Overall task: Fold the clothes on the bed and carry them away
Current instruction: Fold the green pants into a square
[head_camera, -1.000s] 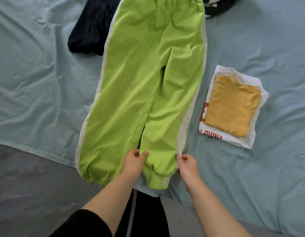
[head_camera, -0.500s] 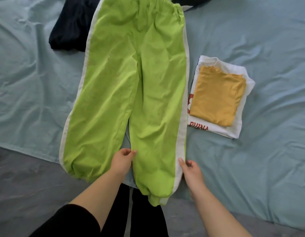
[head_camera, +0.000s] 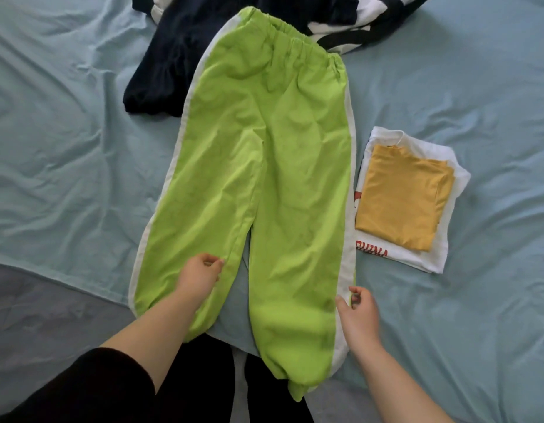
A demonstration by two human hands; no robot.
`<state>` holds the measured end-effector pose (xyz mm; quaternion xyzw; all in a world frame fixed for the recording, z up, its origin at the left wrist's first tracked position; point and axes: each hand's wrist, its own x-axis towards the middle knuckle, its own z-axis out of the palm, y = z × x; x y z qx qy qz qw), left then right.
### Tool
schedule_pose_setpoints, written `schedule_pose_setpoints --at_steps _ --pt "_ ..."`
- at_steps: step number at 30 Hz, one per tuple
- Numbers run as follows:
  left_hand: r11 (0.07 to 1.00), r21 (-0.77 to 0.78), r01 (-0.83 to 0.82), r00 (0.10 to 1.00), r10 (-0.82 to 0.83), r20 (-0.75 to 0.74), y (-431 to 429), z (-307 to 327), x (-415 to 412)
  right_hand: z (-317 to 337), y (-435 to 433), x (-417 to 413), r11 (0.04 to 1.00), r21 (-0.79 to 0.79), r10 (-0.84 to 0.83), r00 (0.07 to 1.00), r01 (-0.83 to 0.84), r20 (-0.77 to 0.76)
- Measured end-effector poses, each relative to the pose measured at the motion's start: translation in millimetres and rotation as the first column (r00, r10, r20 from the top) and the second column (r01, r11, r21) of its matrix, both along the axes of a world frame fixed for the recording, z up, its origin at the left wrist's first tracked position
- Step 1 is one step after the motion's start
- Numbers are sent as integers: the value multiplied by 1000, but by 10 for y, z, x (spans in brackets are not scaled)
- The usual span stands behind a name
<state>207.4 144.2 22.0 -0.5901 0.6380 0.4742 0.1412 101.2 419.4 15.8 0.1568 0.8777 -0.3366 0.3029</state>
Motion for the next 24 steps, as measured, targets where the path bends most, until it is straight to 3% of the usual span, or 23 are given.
schedule_pose_setpoints --at_steps 4,8,10,12,16,21,24 --pt "974 -212 -77 997 79 4 -628 10 -6 167 -554 -167 971 193 167 978 -141 -125" --pt "921 -377 -101 984 149 101 -1107 -40 128 306 -1330 -168 948 119 315 931 -296 -186" --pt "926 -329 -187 972 223 74 -1282 -124 221 314 -1744 -93 913 37 405 891 -406 -205" --pt "948 -161 -273 961 276 -5 -1379 -195 292 287 -2122 1 864 -33 488 853 -502 -187" --pt "958 87 -274 952 283 -118 -1455 -265 358 111 -2656 117 759 -69 641 761 -648 -98" --pt "945 59 -323 925 328 -191 -1665 -215 591 -99 -2859 244 666 -21 746 665 -746 22" --pt "955 119 -270 942 288 -171 -1759 -160 757 -139 -2860 391 570 66 816 574 -819 70"
